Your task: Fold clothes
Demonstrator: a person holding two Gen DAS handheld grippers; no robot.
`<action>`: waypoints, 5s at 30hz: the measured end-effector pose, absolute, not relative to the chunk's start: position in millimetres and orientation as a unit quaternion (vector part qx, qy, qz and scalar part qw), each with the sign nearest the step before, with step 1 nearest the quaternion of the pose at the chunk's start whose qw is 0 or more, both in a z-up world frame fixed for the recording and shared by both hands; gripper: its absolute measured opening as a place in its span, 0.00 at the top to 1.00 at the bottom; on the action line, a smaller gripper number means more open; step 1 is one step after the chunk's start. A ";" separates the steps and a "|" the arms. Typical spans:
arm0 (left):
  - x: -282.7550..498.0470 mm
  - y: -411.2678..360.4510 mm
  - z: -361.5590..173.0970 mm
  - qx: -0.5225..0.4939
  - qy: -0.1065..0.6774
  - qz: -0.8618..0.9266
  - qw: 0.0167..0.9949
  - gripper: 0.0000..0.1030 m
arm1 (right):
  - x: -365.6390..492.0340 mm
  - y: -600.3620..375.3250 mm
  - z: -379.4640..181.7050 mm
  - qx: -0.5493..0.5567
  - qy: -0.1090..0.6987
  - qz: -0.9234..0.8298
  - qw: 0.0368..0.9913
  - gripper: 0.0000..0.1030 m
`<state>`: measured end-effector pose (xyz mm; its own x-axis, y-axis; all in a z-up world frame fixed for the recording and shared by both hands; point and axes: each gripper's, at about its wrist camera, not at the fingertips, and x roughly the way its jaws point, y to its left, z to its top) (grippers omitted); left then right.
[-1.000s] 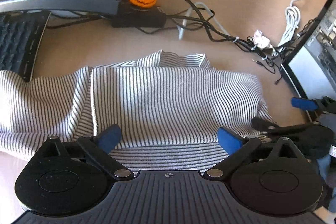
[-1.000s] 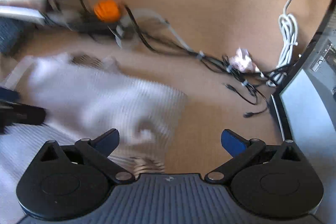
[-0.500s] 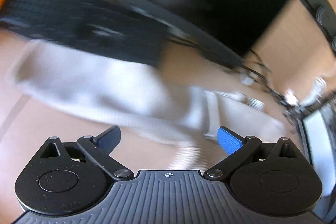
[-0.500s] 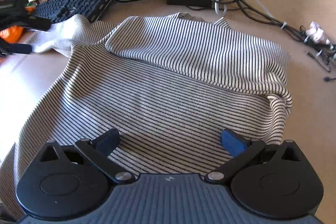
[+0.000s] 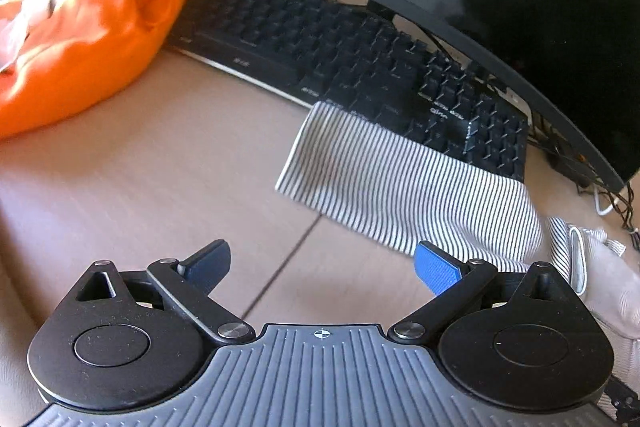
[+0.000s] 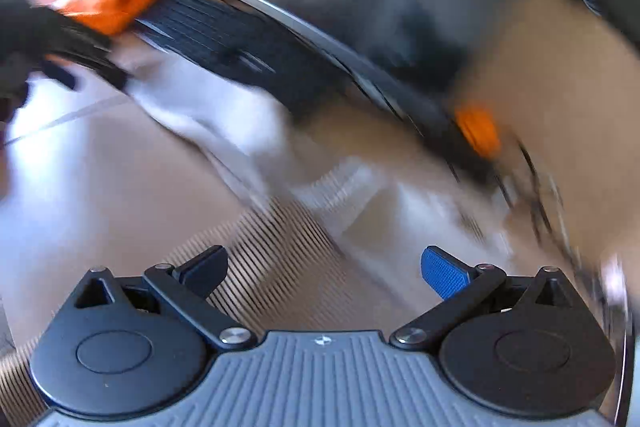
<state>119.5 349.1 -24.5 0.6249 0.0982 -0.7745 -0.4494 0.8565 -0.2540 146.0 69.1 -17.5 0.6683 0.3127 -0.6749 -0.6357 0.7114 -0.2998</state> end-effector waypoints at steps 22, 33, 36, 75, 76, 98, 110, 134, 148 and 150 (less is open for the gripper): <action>119.3 412.9 -44.2 -0.468 0.382 -0.002 0.797 0.02 | 212.1 213.3 -39.7 -0.230 0.310 0.351 0.853 0.86; 194.5 382.5 -54.8 -0.451 0.375 0.060 0.808 0.39 | 212.6 213.6 -41.3 -0.228 0.317 0.353 0.850 0.86; 199.6 377.2 -53.9 -0.432 0.380 0.069 0.815 0.68 | 211.5 214.2 -43.3 -0.229 0.319 0.355 0.849 0.82; 184.9 38.0 -29.7 0.113 0.426 -0.168 0.882 0.19 | 184.0 -187.7 -35.6 0.070 0.378 0.055 0.921 0.67; 182.4 38.6 -32.8 0.125 0.421 -0.160 0.884 0.16 | 186.6 -186.5 -38.7 0.074 0.383 0.066 0.919 0.67; 199.9 98.4 -47.5 0.144 0.438 -0.045 0.886 0.09 | 220.0 -160.3 11.3 -0.058 0.296 0.077 0.950 0.83; 201.9 97.4 -11.1 -0.027 0.418 -0.165 0.893 0.08 | 152.3 -165.2 -19.8 -0.080 0.354 0.090 0.928 0.41; 206.2 79.7 -25.2 0.012 0.419 -0.132 0.898 0.08 | 221.8 -147.4 -20.7 -0.040 0.353 0.079 0.931 0.82; 242.5 118.8 -21.5 -0.110 0.445 -0.125 0.880 0.07 | 252.0 -195.6 -10.9 0.026 0.396 0.110 0.911 0.47; 250.2 135.6 -26.7 -0.137 0.464 -0.110 0.868 0.07 | 267.8 -208.5 -18.5 0.076 0.427 0.127 0.892 0.47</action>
